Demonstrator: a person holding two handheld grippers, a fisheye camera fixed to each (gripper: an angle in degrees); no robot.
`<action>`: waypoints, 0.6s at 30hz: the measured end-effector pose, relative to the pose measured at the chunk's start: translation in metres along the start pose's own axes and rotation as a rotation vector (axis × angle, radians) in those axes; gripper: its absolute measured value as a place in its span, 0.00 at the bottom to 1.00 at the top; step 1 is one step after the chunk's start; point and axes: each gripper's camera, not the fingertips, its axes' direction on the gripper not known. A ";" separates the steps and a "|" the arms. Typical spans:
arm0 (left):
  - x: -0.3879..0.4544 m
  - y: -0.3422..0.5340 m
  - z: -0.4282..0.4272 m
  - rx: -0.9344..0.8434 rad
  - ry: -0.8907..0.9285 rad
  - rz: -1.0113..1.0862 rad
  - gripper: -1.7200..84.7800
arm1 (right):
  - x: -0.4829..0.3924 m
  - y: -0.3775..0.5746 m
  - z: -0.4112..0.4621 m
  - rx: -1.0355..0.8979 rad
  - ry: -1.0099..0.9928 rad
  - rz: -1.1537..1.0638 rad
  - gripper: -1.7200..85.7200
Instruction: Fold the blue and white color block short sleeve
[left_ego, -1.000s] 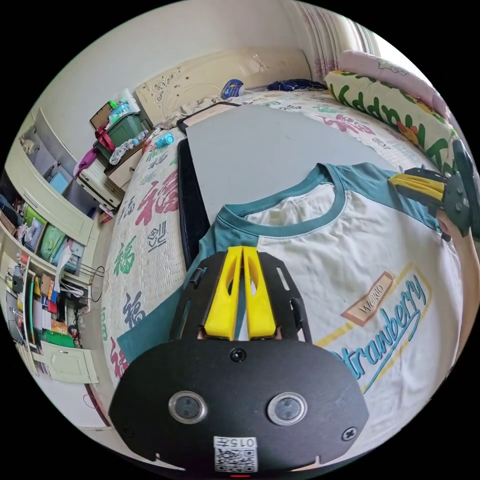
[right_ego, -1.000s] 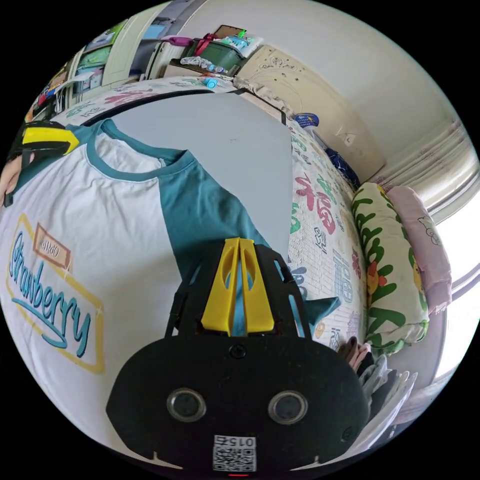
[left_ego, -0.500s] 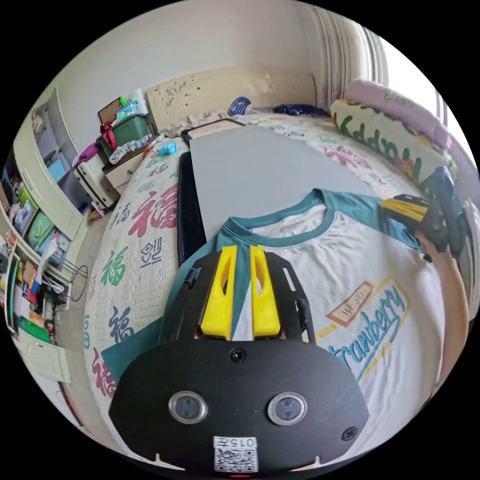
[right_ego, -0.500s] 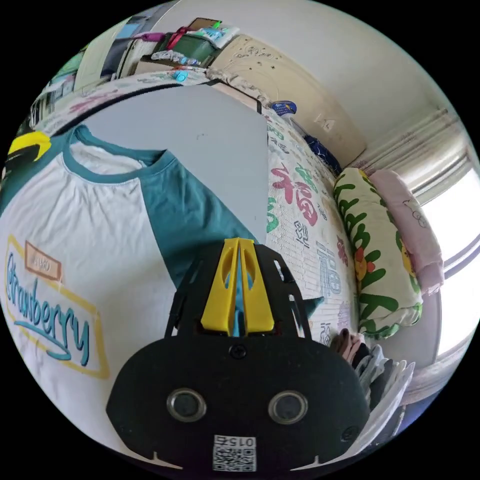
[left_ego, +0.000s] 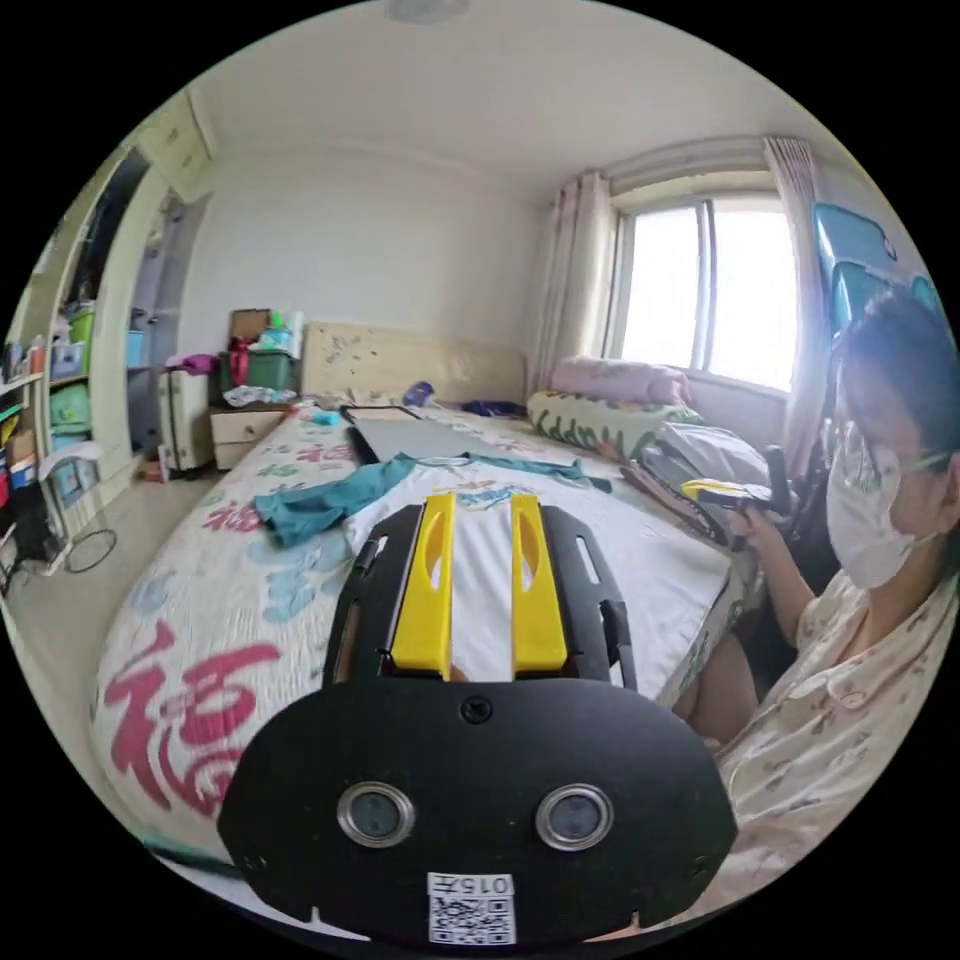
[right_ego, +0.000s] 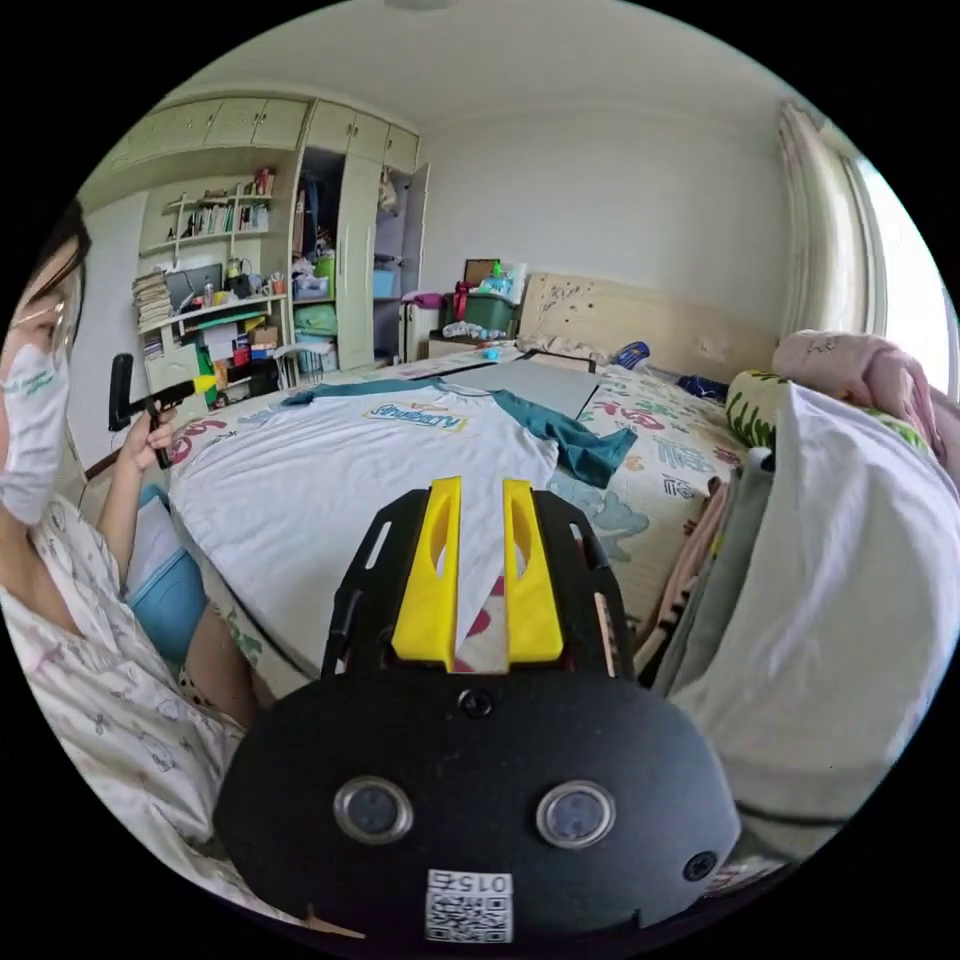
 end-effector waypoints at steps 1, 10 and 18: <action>0.000 0.038 -0.033 -0.017 -0.077 -0.046 0.15 | 0.009 0.031 -0.017 0.033 -0.014 0.055 0.11; -0.086 0.170 -0.170 0.032 -0.128 -0.439 0.17 | 0.117 0.148 -0.033 0.062 -0.125 0.413 0.16; -0.105 0.105 -0.239 -0.028 -0.132 -0.409 0.09 | 0.178 0.170 -0.016 0.079 -0.268 0.411 0.03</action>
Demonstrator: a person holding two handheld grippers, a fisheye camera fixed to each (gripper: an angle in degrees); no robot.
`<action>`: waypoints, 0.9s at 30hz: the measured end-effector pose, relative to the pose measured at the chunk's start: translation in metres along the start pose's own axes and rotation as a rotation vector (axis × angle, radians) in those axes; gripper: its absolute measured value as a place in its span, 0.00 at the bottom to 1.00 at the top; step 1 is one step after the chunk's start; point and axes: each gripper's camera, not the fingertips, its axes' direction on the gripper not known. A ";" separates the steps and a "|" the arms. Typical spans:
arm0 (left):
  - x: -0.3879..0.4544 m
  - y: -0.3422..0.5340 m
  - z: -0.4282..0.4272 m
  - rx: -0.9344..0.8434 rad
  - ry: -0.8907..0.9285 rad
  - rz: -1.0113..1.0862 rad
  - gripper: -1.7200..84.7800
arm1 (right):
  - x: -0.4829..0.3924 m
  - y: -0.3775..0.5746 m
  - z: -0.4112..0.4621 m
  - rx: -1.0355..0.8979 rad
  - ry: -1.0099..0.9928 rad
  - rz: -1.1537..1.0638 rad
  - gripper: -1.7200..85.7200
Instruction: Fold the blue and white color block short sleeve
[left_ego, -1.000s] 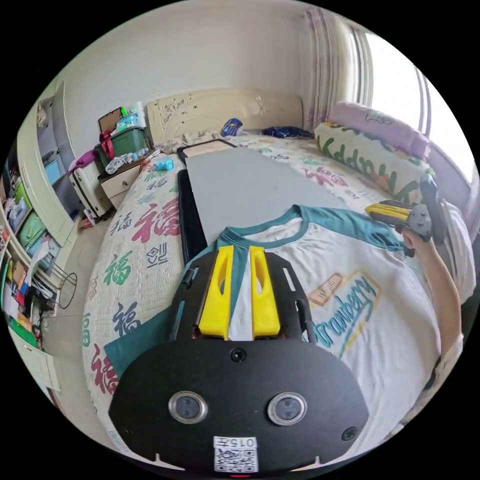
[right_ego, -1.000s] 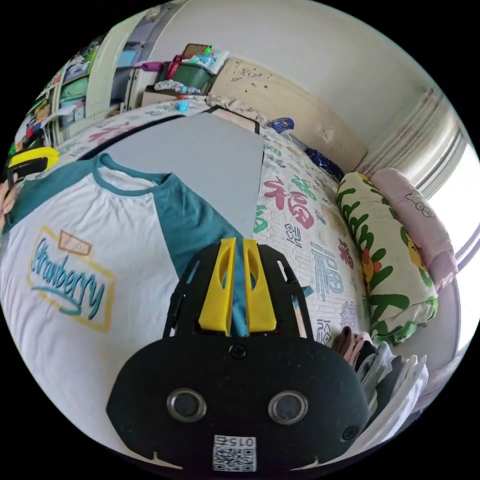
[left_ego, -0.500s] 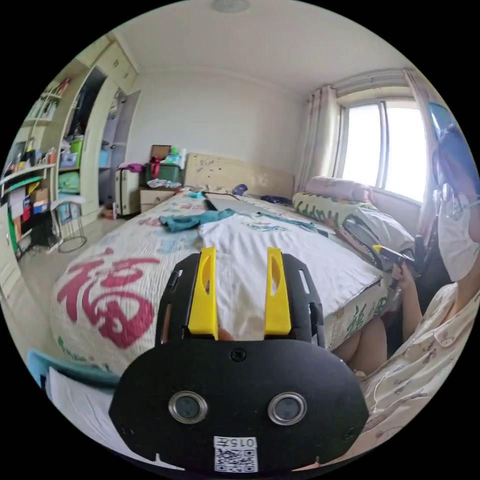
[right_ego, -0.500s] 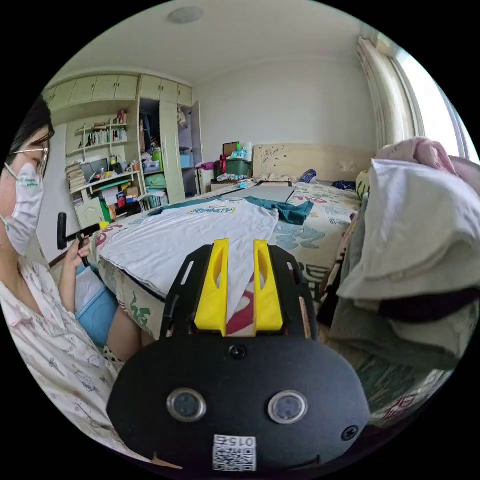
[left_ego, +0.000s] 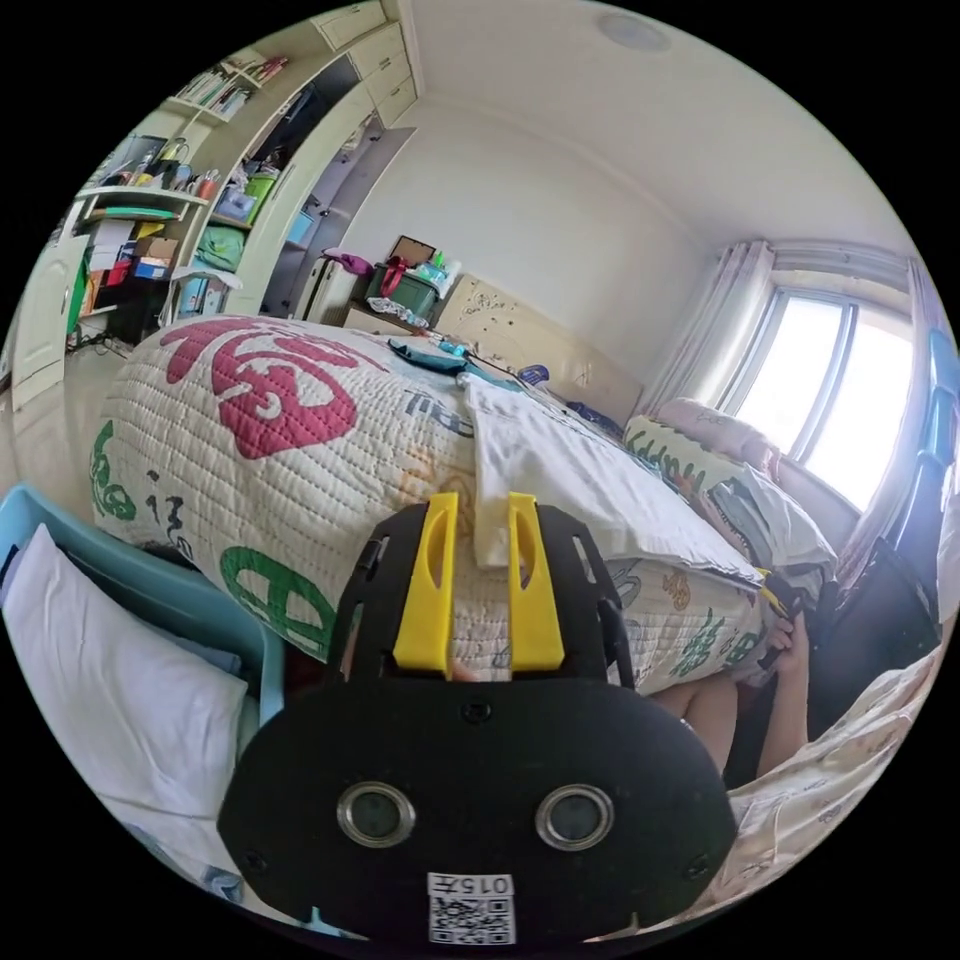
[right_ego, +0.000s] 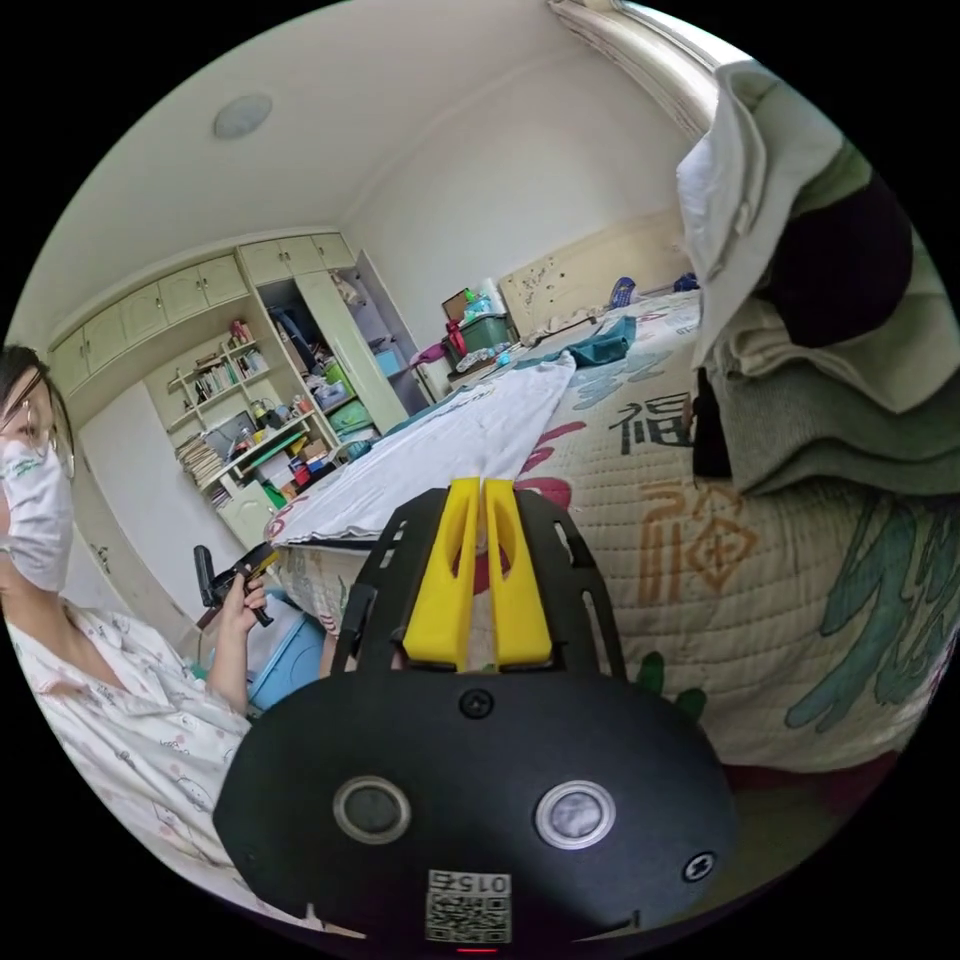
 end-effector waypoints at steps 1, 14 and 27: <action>0.000 -0.014 -0.008 -0.019 0.040 0.010 0.05 | 0.012 0.002 -0.001 0.015 -0.003 0.012 0.03; 0.058 -0.171 -0.127 0.016 -0.123 0.088 0.01 | 0.083 0.040 0.065 -0.012 0.192 -0.051 0.01; 0.191 -0.327 -0.227 0.055 -0.343 0.261 0.02 | 0.071 0.120 0.195 0.007 0.566 -0.327 0.02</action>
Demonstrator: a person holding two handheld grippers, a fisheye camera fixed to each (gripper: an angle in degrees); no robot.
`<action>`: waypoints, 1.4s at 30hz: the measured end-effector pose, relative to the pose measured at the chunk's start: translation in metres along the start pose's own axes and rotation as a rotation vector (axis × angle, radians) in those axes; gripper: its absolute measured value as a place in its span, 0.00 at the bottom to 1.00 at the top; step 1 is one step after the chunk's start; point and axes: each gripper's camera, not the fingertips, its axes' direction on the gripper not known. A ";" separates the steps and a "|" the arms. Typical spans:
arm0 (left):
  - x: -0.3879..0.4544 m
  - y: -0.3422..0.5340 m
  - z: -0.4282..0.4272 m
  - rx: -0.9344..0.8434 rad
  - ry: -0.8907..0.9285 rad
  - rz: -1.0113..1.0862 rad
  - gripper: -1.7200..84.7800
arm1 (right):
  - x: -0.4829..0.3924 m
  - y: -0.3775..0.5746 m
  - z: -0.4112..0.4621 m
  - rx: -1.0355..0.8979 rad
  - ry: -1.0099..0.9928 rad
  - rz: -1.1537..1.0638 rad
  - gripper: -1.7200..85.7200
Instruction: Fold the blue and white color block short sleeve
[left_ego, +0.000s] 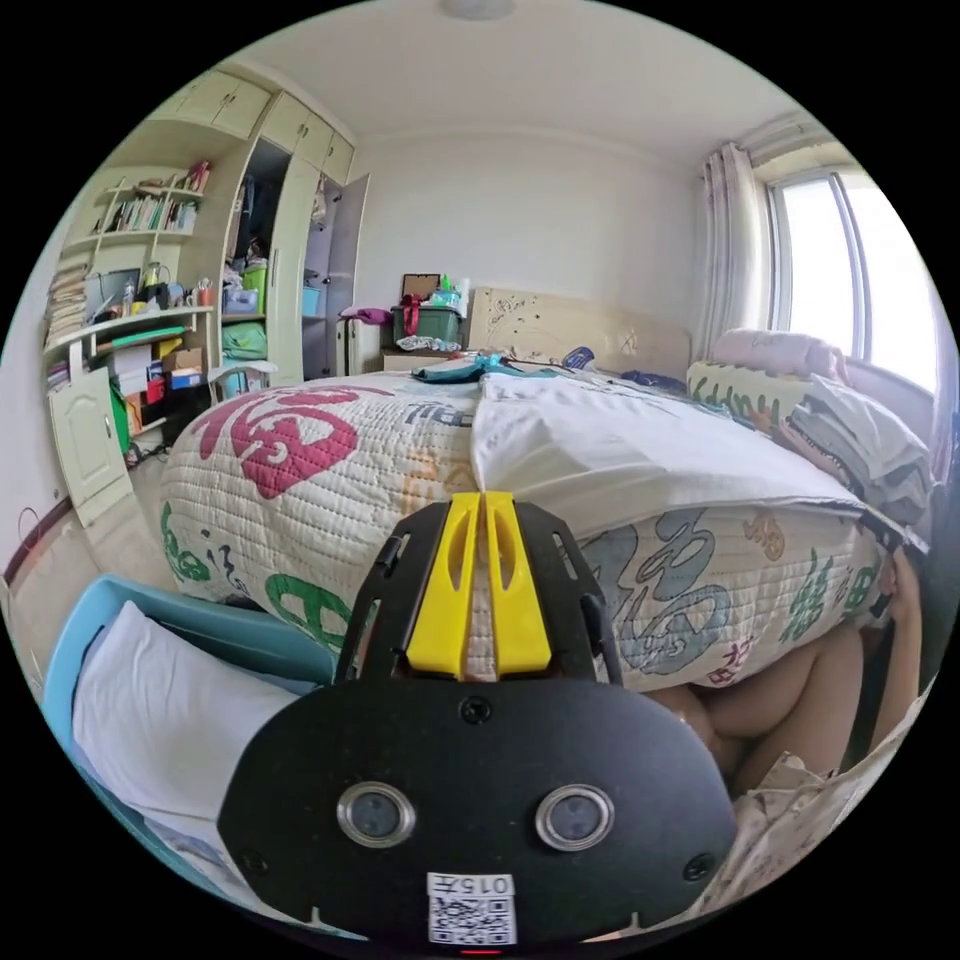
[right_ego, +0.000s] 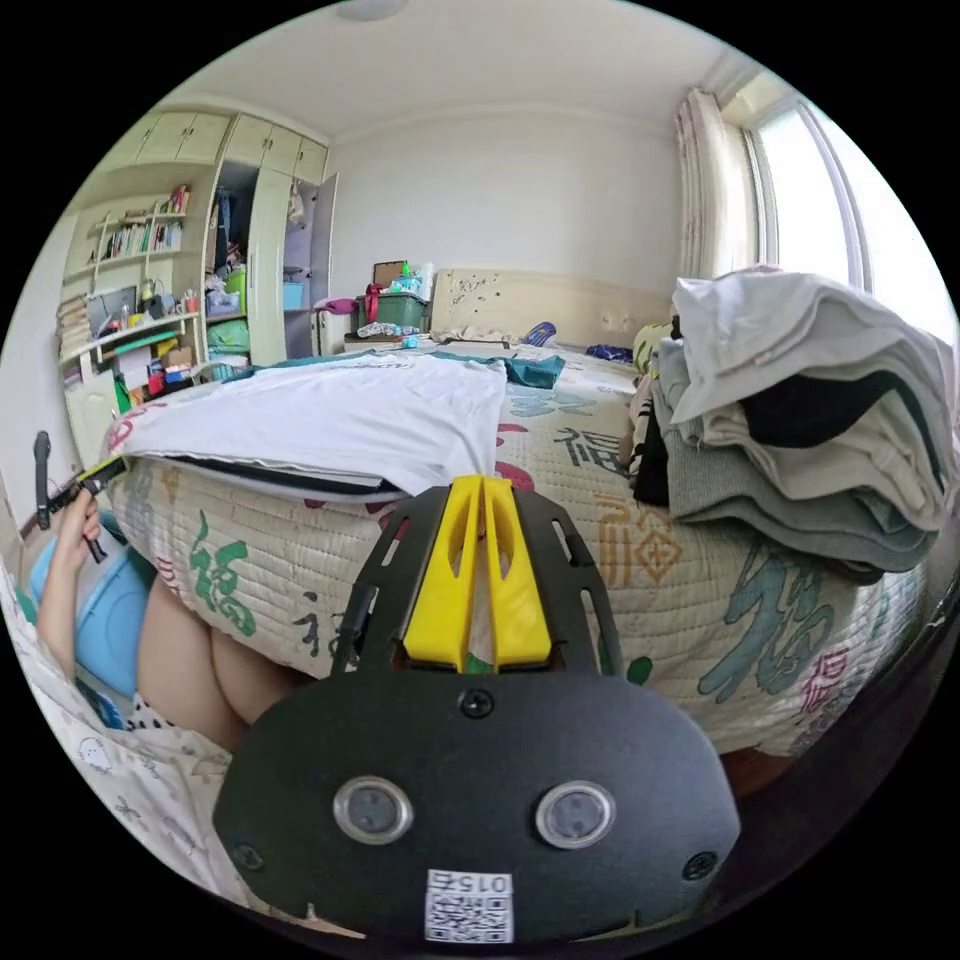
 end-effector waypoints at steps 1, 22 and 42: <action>0.012 -0.017 -0.010 0.001 -0.047 0.046 0.01 | -0.009 0.008 0.009 0.009 0.031 -0.018 0.02; -0.047 -0.203 -0.083 0.019 -0.083 0.003 0.03 | -0.053 0.086 0.106 0.036 0.076 -0.057 0.01; -0.130 -0.220 -0.034 -0.014 -0.035 0.027 0.01 | 0.014 0.105 0.017 0.147 -0.245 0.230 0.08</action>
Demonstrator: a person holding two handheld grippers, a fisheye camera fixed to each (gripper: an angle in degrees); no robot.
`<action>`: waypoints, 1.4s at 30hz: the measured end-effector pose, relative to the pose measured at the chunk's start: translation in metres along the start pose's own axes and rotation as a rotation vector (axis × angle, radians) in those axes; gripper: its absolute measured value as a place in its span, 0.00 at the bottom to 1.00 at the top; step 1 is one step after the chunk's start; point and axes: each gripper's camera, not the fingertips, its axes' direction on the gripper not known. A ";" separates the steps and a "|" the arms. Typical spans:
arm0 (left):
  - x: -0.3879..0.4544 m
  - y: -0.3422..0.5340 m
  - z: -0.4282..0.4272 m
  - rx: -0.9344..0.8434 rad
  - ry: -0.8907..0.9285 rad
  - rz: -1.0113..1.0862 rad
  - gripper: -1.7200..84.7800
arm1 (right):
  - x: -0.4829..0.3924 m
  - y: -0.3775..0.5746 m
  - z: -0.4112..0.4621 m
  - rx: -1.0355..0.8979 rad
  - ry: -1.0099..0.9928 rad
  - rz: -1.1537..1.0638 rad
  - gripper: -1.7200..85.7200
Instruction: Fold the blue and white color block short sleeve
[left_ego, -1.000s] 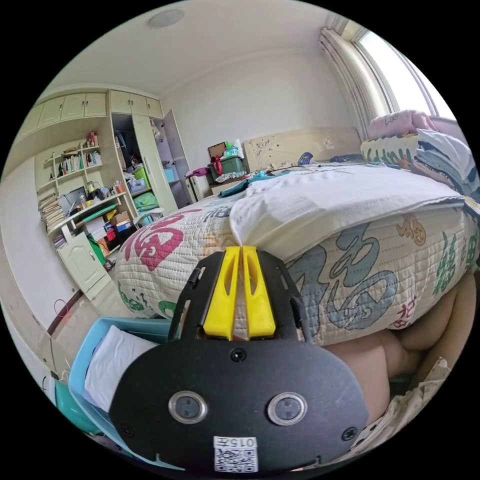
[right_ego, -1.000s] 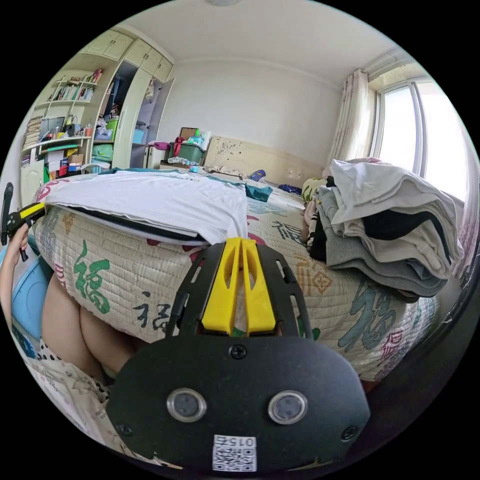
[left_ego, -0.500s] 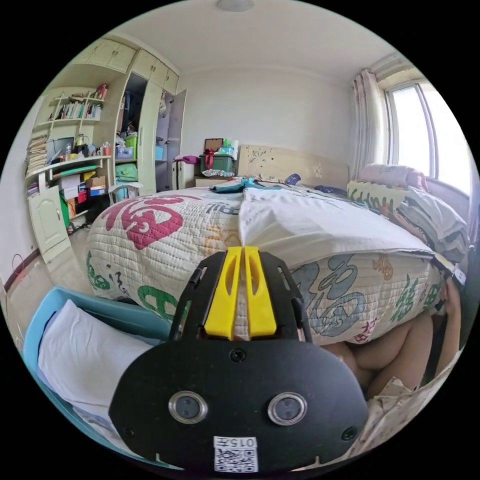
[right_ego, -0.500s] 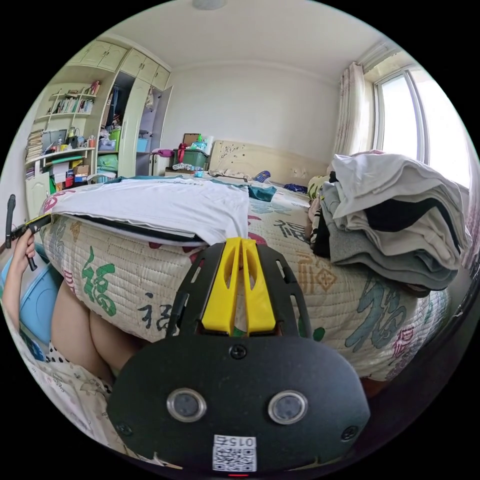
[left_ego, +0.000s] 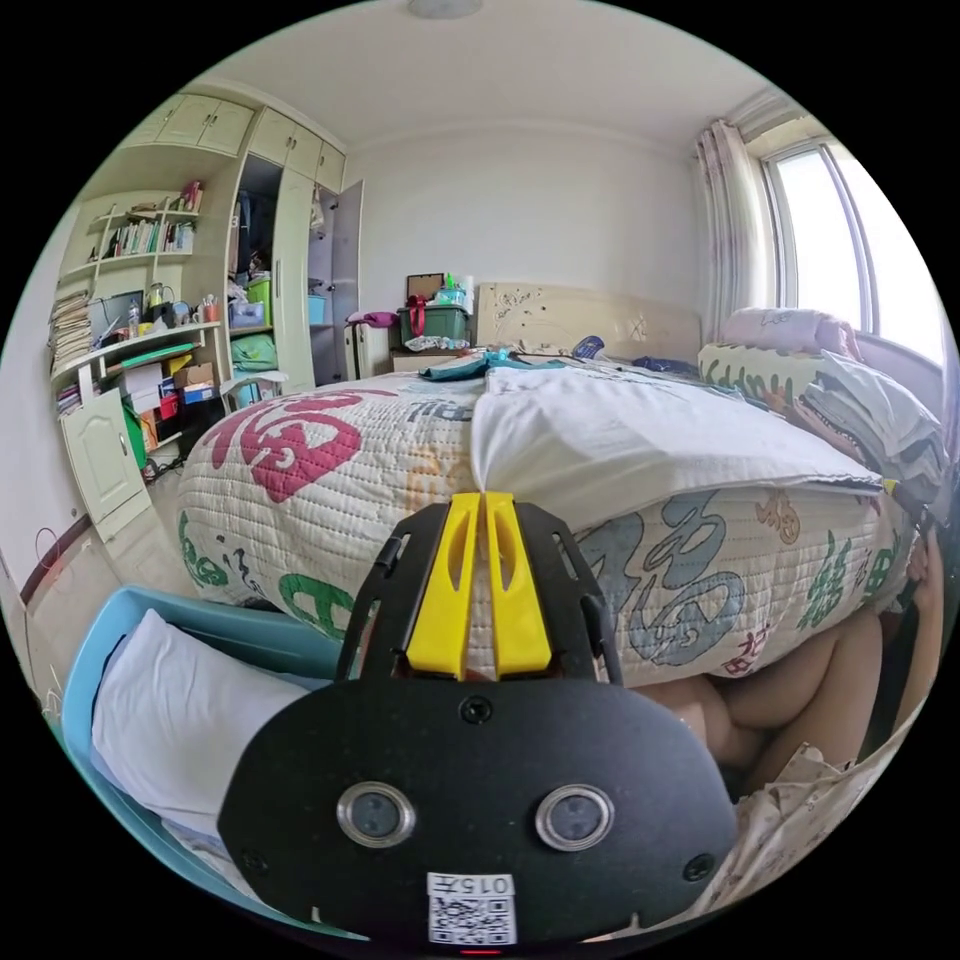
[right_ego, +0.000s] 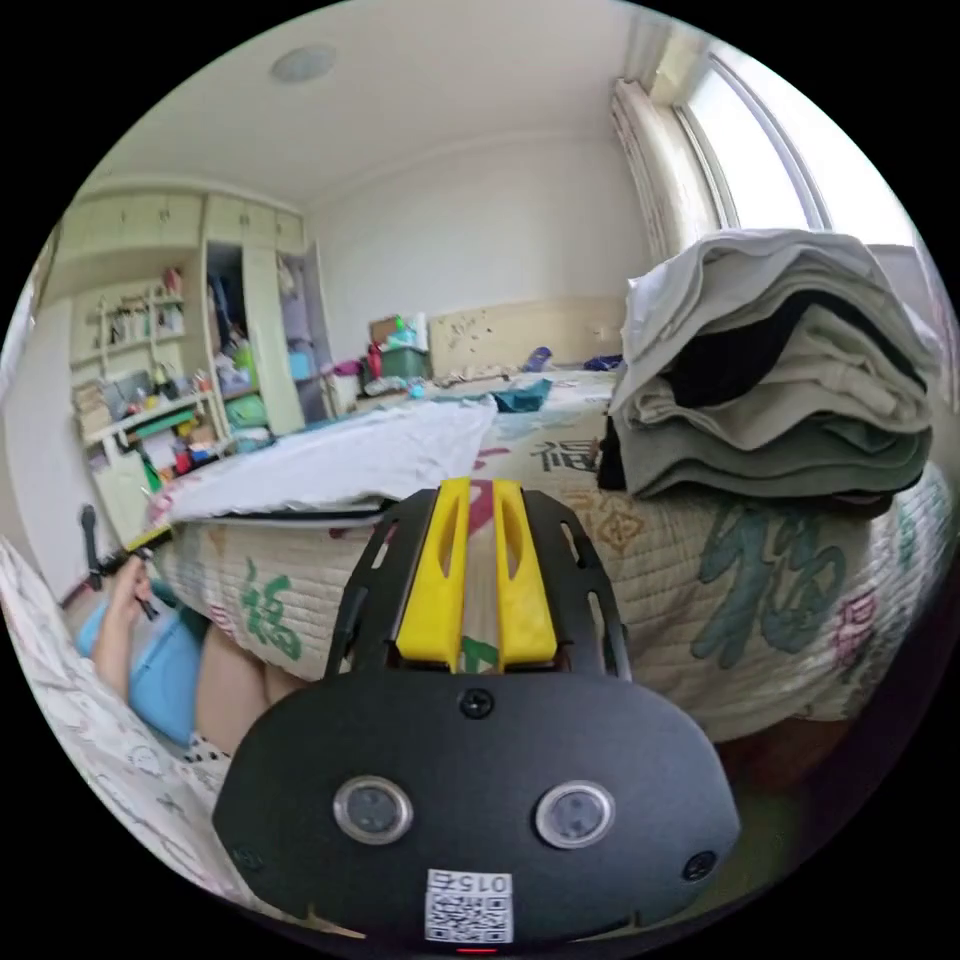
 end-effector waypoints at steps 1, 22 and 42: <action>-0.007 0.002 0.004 -0.004 0.012 -0.005 0.01 | 0.005 -0.006 -0.006 0.004 -0.082 0.033 0.10; -0.025 0.114 0.088 0.003 0.050 -0.049 0.02 | -0.131 -0.026 -0.070 -0.142 0.097 -0.140 0.02; 0.175 0.194 0.230 0.155 0.166 0.059 0.06 | -0.224 -0.159 -0.252 0.040 0.069 -0.004 0.06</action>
